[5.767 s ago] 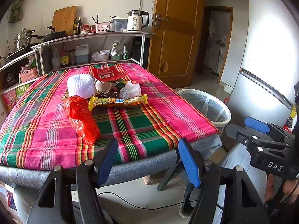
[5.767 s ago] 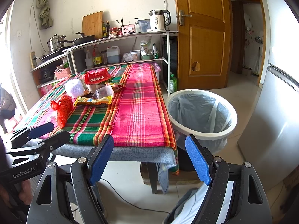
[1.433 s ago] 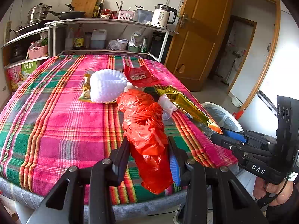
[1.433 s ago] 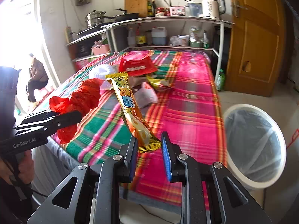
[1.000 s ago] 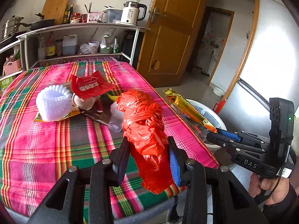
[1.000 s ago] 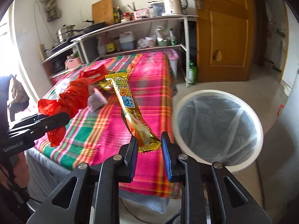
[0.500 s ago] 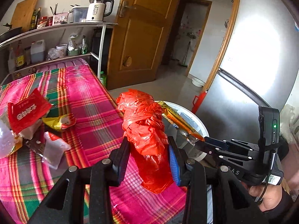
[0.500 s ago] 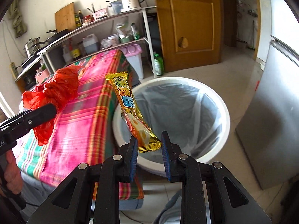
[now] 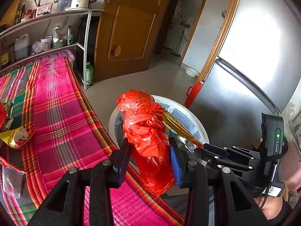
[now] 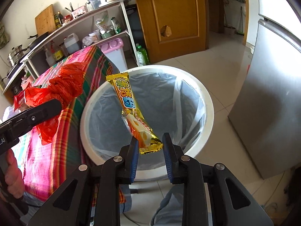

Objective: Collect trash
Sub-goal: 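Carry both items over the bin and open both tools to drop them, then move both tools back over the table toward the remaining trash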

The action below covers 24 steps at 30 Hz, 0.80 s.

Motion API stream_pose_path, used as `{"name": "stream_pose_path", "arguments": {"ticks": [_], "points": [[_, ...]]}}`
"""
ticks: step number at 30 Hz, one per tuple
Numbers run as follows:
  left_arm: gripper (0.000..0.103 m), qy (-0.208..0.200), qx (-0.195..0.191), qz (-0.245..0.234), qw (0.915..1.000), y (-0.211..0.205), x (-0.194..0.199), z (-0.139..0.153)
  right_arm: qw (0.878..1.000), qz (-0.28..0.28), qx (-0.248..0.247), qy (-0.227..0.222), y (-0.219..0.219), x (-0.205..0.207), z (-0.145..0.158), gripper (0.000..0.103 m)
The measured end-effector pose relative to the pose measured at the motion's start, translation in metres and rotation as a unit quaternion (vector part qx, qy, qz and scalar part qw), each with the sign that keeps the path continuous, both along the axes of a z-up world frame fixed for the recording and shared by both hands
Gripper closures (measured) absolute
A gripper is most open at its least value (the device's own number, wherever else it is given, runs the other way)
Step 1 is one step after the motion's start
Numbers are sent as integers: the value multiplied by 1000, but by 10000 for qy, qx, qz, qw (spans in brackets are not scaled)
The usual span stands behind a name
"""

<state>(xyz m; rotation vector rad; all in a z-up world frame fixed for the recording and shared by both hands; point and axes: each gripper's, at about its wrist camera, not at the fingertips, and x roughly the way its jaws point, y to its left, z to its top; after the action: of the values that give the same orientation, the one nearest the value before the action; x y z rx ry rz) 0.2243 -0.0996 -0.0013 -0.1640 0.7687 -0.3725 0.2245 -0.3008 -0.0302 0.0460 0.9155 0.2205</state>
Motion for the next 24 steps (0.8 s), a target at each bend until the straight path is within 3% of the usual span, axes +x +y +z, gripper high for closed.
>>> {"name": "stream_pose_path", "arguments": {"ticks": [12,21,24], "points": [[56,200,-12,-1,9998,-9,9,-9,10000,-44,-43,52,-1,6,-7,66],[55,-62,-149,81,9998,8,-11,7,9989,55,5,-457,4,-16,22,66],[51,-201,-127,193,9995,17,-23,14,9979,172,65,-624,11,-26,33,66]]}}
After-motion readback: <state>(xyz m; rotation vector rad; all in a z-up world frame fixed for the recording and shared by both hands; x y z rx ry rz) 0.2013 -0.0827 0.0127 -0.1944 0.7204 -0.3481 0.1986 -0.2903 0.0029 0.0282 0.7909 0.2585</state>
